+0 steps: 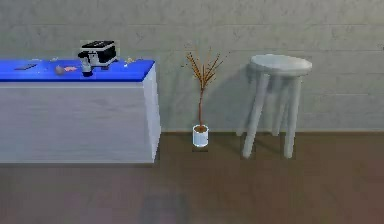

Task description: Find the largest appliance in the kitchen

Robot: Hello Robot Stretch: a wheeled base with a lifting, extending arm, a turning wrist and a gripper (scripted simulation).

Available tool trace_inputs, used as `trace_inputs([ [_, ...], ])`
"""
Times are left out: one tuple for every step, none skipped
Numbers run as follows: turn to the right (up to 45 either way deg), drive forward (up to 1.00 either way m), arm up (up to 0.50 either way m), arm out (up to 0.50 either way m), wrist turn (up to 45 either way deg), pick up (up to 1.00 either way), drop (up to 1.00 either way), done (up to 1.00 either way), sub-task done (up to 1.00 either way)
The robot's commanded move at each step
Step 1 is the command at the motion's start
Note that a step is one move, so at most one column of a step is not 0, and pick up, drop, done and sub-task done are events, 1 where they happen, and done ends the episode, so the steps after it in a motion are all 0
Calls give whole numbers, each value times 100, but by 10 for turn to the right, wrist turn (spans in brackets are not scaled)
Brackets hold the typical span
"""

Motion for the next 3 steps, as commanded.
trace_inputs([
  [-60,0,0,0,0,0,0,0,0],
  [0,100,0,0,0,0,0,0,0],
  [450,0,0,0,0,0,0,0,0],
])
